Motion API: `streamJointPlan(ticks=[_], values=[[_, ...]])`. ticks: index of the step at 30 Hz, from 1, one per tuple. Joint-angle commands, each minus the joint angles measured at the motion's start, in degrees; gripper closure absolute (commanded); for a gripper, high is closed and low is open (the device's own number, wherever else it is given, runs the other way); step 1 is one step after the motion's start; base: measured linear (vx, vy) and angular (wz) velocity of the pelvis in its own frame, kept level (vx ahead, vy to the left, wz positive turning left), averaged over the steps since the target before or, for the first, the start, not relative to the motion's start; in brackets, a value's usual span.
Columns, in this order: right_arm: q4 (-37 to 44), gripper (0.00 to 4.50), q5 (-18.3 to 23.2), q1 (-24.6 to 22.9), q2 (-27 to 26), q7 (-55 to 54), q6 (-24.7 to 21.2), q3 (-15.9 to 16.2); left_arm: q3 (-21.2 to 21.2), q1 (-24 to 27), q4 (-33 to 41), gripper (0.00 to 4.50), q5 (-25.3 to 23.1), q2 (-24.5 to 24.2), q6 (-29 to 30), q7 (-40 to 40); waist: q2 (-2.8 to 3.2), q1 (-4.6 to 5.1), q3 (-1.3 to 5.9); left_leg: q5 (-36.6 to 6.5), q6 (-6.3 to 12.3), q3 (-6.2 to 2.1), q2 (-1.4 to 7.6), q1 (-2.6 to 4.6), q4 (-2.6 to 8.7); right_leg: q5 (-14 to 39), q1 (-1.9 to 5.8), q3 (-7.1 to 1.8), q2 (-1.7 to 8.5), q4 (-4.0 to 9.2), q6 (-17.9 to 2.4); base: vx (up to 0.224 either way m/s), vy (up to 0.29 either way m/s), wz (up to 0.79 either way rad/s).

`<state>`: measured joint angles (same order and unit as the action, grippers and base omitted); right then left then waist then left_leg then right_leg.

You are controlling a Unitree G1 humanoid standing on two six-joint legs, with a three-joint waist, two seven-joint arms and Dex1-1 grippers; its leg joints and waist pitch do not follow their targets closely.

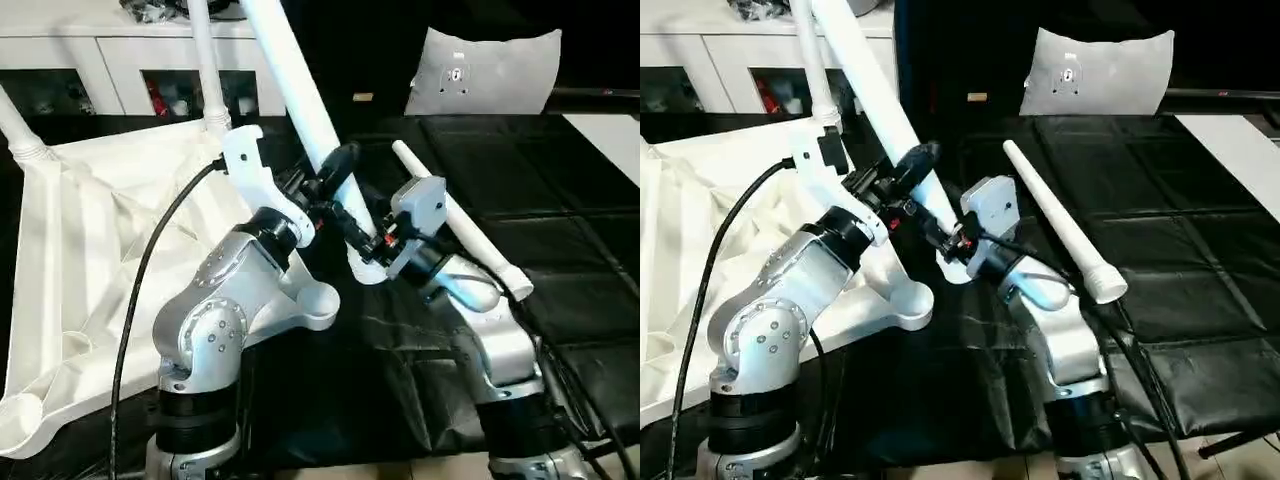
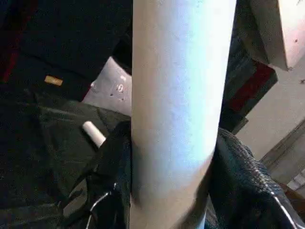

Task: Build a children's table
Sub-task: Pick table leg

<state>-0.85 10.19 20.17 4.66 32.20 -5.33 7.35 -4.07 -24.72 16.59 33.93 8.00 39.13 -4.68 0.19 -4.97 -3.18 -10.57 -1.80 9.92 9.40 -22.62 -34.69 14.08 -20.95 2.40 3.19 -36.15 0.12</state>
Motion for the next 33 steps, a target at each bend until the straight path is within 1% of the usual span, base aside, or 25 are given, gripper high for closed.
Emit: streamJointPlan(ticks=[1, 4, 5, 6, 7, 8, 9, 10, 11, 12, 13, 14, 16, 17, 18, 19, 20, 22, 23, 24, 25, 26, 27, 29, 33], values=[[-0.06, 2.65, -0.85, 0.02, 0.19, -0.77, 1.28, -0.03, -2.03, -0.77, -0.50, 2.66, 0.78, 1.17, -0.40, 1.45, 0.40, 0.28, 3.62, -6.83, 0.24, -1.70, 3.87, 1.35, 4.06, -6.13, 2.23, -2.76, 4.67, 3.80, -11.07, 0.000, 0.000, 0.00], [-0.32, 2.65, -1.02, 0.20, 0.36, -0.72, 1.46, 0.15, -2.77, -1.44, -1.09, 2.66, 1.28, 0.71, -0.65, 1.82, 0.58, 0.26, 3.69, -6.65, 0.26, -1.69, 3.84, 1.40, 3.98, -6.86, 2.24, -2.77, 4.70, 3.73, -11.15, 0.000, 0.000, 0.00], [-0.40, 2.65, -0.64, 0.30, 0.36, -0.52, 1.18, 0.07, -2.80, -1.71, -1.37, 2.66, 1.23, 0.35, -0.69, 1.74, 0.52, 0.29, 3.69, -6.88, 0.26, -1.69, 3.83, 1.42, 3.99, -6.73, 2.24, -2.76, 4.68, 3.76, -11.20, 0.000, 0.000, 0.00], [-0.19, 2.65, 0.63, 0.41, 0.56, 0.62, 0.46, 0.03, -2.74, -2.21, -1.79, 2.66, 1.19, -0.53, -0.66, 0.91, 0.50, 0.26, 3.70, -6.95, 0.28, -1.67, 3.79, 1.44, 3.96, -6.68, 2.25, -2.77, 4.69, 3.77, -11.21, 0.000, 0.000, 0.00], [-0.04, 2.09, 0.91, 0.41, 0.63, 0.83, 0.25, 0.01, -2.74, -2.34, -1.88, 2.66, 1.16, -0.81, -0.64, 0.67, 0.48, 0.27, 3.75, -6.73, 0.38, -1.68, 3.74, 1.47, 3.93, -6.73, 2.26, -2.78, 4.65, 3.68, -11.18, 0.000, 0.000, 0.00], [0.67, 2.09, 2.61, 0.29, 0.72, 2.00, -1.36, -0.14, -2.89, -2.73, -2.19, 2.66, 1.03, -1.58, -0.65, 0.10, 0.54, 0.29, 3.71, -6.76, 0.36, -1.70, 3.77, 1.44, 3.98, -6.62, 2.26, -2.77, 4.66, 3.71, -11.18, 0.000, 0.000, 0.00], [1.16, 1.95, 3.74, 0.19, 0.77, 2.76, -2.45, -0.24, -3.01, -2.97, -2.37, 2.66, 0.99, -2.09, -0.66, -0.24, 0.54, 0.29, 3.72, -7.02, 0.48, -1.69, 3.79, 1.43, 3.98, -6.68, 2.32, -2.74, 4.65, 3.70, -11.26, 0.000, 0.000, 0.00], [2.74, 1.89, 6.16, -0.15, 1.37, 4.33, -5.29, -0.55, -3.33, -3.53, -2.89, 2.66, 0.98, -3.28, -0.69, -1.19, 0.27, 0.44, 3.66, -6.98, 0.84, -1.69, 3.71, 1.47, 4.00, -6.82, 2.42, -2.74, 4.47, 3.77, -11.17, 0.000, 0.000, 0.00], [4.34, 1.78, 8.79, -0.49, 2.15, 6.03, -8.29, -0.90, -3.50, -4.09, -3.44, 2.66, 0.93, -4.61, -0.60, -2.31, 0.44, 0.28, 3.80, -6.40, 1.19, -1.80, 3.67, 1.54, 3.92, -7.21, 2.48, -2.69, 4.47, 3.62, -10.93, 0.000, 0.000, 0.00], [5.94, 1.67, 11.62, -0.81, 3.12, 7.66, -11.46, -1.44, -3.67, -4.63, -4.01, 2.66, 1.24, -6.22, -0.08, -3.96, 0.44, 0.28, 3.80, -6.40, 1.19, -1.80, 3.67, 1.54, 3.92, -7.21, 2.48, -2.69, 4.47, 3.62, -10.93, 0.000, 0.000, 0.00], [7.63, 1.61, 15.28, -1.05, 4.55, 9.60, -15.64, -2.32, -3.87, -5.21, -4.62, 2.66, 2.16, -8.32, 1.04, -6.47, 0.55, 0.14, 3.85, -5.27, 2.07, -1.85, 3.65, 1.64, 3.85, -8.09, 2.54, -2.72, 4.42, 3.49, -10.35, 0.000, 0.000, 0.00], [8.54, 1.47, 17.68, -1.01, 6.02, 11.17, -18.14, -3.14, -3.89, -5.59, -5.00, 2.66, 3.12, -10.23, 2.18, -9.00, 0.51, 0.15, 3.94, -4.33, 2.07, -1.83, 3.71, 1.63, 3.74, -9.09, 2.43, -2.64, 4.45, 3.35, -10.54, 0.000, 0.000, 0.00], [9.24, 1.24, 20.28, -0.68, 7.62, 12.61, -20.97, -4.14, -3.65, -5.98, -5.35, 2.66, 4.29, -12.65, 3.64, -12.01, 0.60, 0.02, 4.01, -3.86, 1.97, -1.74, 3.56, 1.73, 3.66, -8.95, 2.31, -2.57, 4.48, 3.27, -11.38, 0.000, 0.000, 0.00], [9.33, 1.24, 21.31, -0.27, 8.51, 13.22, -22.04, -4.80, -3.43, -6.21, -5.45, 2.66, 5.04, -14.11, 4.49, -13.81, 0.73, -0.07, 3.99, -3.86, 1.64, -1.69, 3.56, 1.71, 3.62, -8.47, 2.15, -2.54, 4.53, 3.20, -11.96, 0.000, 0.000, 0.00], [9.01, 1.17, 22.63, 0.51, 9.37, 13.26, -24.23, -5.79, -3.38, -6.57, -5.59, 2.66, 6.35, -15.53, 5.75, -15.67, 0.43, -0.11, 3.91, -4.43, 1.29, -1.55, 3.69, 1.83, 3.72, -7.31, 2.07, -2.57, 4.60, 3.36, -12.59, 0.000, 0.000, 0.00], [8.78, 1.12, 23.32, 1.06, 9.98, 13.30, -25.66, -6.28, -3.40, -6.89, -5.68, 2.66, 7.53, -16.42, 6.86, -16.99, 0.49, -0.14, 3.94, -4.26, 1.14, -1.53, 3.58, 1.84, 3.71, -7.02, 2.15, -2.56, 4.60, 3.23, -12.96, 0.000, 0.000, 0.00], [8.64, 0.91, 23.59, 1.42, 10.39, 13.35, -26.44, -6.53, -3.46, -7.13, -5.71, 2.66, 8.42, -16.96, 7.68, -17.90, 0.58, -0.22, 3.88, -4.69, 0.58, -1.53, 3.58, 1.85, 3.80, -5.68, 2.03, -2.49, 4.56, 3.29, -13.08, 0.000, 0.000, 0.00], [7.85, 0.81, 25.30, 3.05, 11.89, 13.37, -30.56, -7.62, -3.33, -8.26, -5.83, 2.66, 11.14, -19.13, 10.33, -21.60, 0.52, -0.16, 3.81, -6.03, -0.30, -1.48, 3.42, 1.96, 3.91, -2.86, 2.03, -2.48, 4.59, 3.42, -13.24, 0.000, 0.000, 0.00], [7.64, 0.74, 26.37, 3.88, 13.21, 13.57, -33.47, -7.80, -2.70, -9.00, -6.08, 2.66, 11.98, -20.83, 11.48, -24.20, 0.59, -0.12, 3.67, -6.79, -0.69, -1.40, 3.43, 1.89, 4.04, -1.38, 1.93, -2.53, 4.59, 3.66, -13.08, 0.000, 0.000, 0.00], [7.60, 0.61, 26.43, 4.04, 13.54, 13.66, -33.95, -7.71, -2.53, -9.16, -6.13, 2.66, 12.12, -21.23, 11.77, -24.78, 0.56, -0.21, 3.66, -7.23, -0.91, -1.41, 3.42, 1.98, 4.04, -0.58, 1.95, -2.54, 4.67, 3.76, -13.02, 0.000, 0.000, 0.00], [7.39, 0.61, 26.79, 4.63, 14.65, 13.97, -35.83, -7.35, -1.96, -9.67, -6.27, 2.66, 12.72, -22.72, 12.82, -27.08, 0.53, -0.18, 3.62, -7.54, -1.24, -1.38, 3.37, 1.89, 4.10, 0.47, 1.97, -2.57, 4.66, 3.82, -12.71, 0.000, 0.000, 0.00], [7.27, 0.49, 26.99, 4.92, 15.15, 14.12, -36.76, -7.17, -1.70, -9.90, -6.32, 2.66, 13.01, -23.43, 13.33, -28.23, 0.65, -0.18, 3.62, -7.78, -1.53, -1.35, 3.39, 1.97, 4.11, 1.08, 1.91, -2.63, 4.68, 3.90, -12.40, 0.000, 0.000, 0.00], [7.17, 0.37, 27.43, 5.17, 15.43, 14.40, -37.45, -7.08, -1.43, -10.10, -6.35, 2.66, 13.10, -24.10, 13.49, -29.32, 0.61, -0.15, 3.60, -7.85, -1.62, -1.35, 3.34, 1.94, 4.12, 1.29, 1.90, -2.64, 4.67, 3.92, -12.35, 0.000, 0.000, 0.00], [6.95, 0.29, 28.47, 6.01, 16.35, 16.15, -38.85, -6.54, -0.97, -10.99, -6.70, 2.66, 13.68, -25.63, 14.07, -32.19, 0.48, -0.24, 3.69, -7.69, -1.59, -1.30, 3.34, 1.89, 4.13, 1.53, 2.02, -2.68, 4.75, 3.96, -12.15, 0.000, 0.000, 0.00], [8.27, 0.29, 30.84, 6.41, 17.79, 19.61, -41.36, -5.33, -0.64, -12.19, -7.15, 2.66, 15.01, -27.38, 15.12, -34.96, 0.60, -0.28, 3.86, -5.90, -1.27, -1.34, 3.39, 1.78, 4.01, -2.07, 2.01, -2.54, 4.63, 3.56, -12.89, 0.000, 0.000, 0.00]])
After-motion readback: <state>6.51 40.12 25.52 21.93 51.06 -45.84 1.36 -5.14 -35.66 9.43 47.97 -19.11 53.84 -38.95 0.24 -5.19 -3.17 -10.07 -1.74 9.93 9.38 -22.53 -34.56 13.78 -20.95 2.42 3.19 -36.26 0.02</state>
